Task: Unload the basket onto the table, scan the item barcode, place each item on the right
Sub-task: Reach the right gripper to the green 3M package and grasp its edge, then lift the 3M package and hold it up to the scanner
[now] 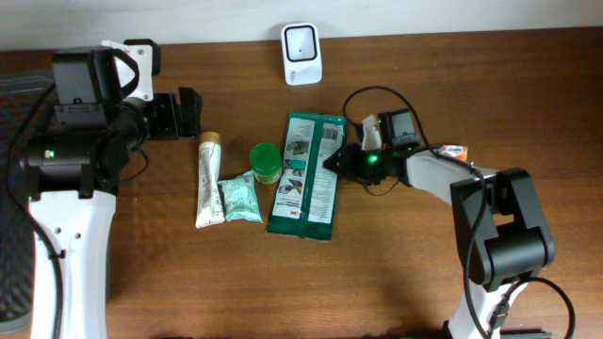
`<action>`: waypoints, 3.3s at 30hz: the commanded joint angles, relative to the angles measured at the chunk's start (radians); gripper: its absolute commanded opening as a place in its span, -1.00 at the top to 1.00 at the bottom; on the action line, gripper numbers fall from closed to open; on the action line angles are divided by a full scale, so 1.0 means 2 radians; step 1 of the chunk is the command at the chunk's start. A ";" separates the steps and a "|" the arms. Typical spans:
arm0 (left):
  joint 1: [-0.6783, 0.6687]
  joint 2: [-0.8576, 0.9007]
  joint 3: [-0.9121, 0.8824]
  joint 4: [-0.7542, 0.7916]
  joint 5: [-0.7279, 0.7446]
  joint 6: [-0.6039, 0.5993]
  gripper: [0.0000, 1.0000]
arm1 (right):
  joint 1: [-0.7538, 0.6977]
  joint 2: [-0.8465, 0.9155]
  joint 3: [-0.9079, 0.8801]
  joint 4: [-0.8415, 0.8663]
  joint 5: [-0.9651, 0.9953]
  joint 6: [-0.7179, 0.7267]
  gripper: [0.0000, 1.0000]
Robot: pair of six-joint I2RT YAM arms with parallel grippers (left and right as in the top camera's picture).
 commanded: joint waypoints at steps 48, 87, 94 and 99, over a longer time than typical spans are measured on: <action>0.003 -0.005 0.007 0.001 -0.002 0.006 -0.98 | -0.003 -0.002 0.009 0.132 -0.177 -0.036 0.92; 0.003 -0.005 0.007 0.001 -0.002 0.006 -0.98 | 0.004 -0.175 0.261 -0.267 0.028 -0.150 0.92; 0.003 -0.005 0.007 0.001 -0.002 0.006 -0.98 | 0.051 -0.008 0.544 -0.431 0.286 -0.261 0.92; 0.003 -0.005 0.007 0.001 -0.002 0.006 -0.98 | 0.101 0.076 0.574 -0.361 0.566 -0.365 0.92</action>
